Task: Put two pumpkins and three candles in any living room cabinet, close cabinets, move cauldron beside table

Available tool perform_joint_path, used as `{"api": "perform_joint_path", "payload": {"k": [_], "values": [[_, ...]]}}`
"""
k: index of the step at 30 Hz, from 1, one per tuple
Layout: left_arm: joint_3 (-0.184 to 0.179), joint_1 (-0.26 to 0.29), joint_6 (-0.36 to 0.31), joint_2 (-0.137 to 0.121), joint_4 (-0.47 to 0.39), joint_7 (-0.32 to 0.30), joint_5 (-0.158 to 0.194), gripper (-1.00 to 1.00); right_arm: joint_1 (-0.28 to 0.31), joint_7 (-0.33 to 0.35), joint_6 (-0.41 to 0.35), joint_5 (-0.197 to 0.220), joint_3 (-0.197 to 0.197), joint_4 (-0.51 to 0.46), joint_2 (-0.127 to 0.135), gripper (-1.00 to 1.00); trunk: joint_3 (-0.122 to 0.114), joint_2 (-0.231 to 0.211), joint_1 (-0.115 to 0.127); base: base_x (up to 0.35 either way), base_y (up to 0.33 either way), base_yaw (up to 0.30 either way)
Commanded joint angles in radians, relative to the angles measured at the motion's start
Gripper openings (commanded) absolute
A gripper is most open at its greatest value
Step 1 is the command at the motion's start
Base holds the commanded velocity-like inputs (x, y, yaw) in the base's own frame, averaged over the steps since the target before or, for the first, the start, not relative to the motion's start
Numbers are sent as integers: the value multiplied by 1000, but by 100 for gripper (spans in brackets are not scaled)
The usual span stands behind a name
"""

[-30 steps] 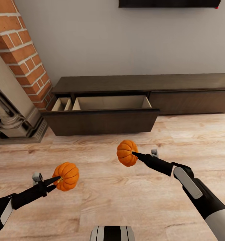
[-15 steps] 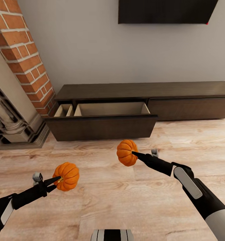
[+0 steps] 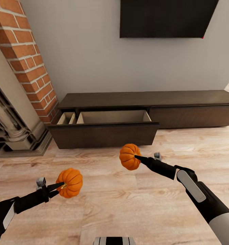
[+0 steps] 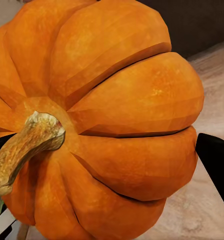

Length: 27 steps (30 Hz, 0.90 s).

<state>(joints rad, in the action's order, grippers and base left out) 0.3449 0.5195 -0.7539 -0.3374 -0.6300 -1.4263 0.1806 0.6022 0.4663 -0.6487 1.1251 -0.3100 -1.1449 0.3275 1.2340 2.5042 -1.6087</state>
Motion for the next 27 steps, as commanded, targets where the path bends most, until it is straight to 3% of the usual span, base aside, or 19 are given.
{"api": "perform_joint_path", "payload": {"k": [1, 7, 14, 23, 27], "values": [[0, 0, -9, 0, 0, -2, -1, -100, 1, -2, -2, 6, -1, 0, 1, -100, -3, 0, 1, 0, 0, 0], [0, 0, -9, -1, 0, -2, -1, -100, 0, 1, -6, 17, -1, -29, 1, -100, -26, -1, 3, 0, 0, 0], [0, 0, -9, -3, 1, -2, 0, -100, -2, 9, -12, 106, -1, -71, 1, -100, -49, -3, 6, 0, 0, 0], [2, 0, -9, -2, 1, -4, 5, -100, -2, 9, -15, 113, -1, -69, 2, -100, -54, -4, 9, 0, 0, 0], [2, 0, -9, -2, 1, -4, 3, -100, -2, 6, -16, 109, -1, -69, 2, -100, -60, -31, 24, 0, 0, 0]]}}
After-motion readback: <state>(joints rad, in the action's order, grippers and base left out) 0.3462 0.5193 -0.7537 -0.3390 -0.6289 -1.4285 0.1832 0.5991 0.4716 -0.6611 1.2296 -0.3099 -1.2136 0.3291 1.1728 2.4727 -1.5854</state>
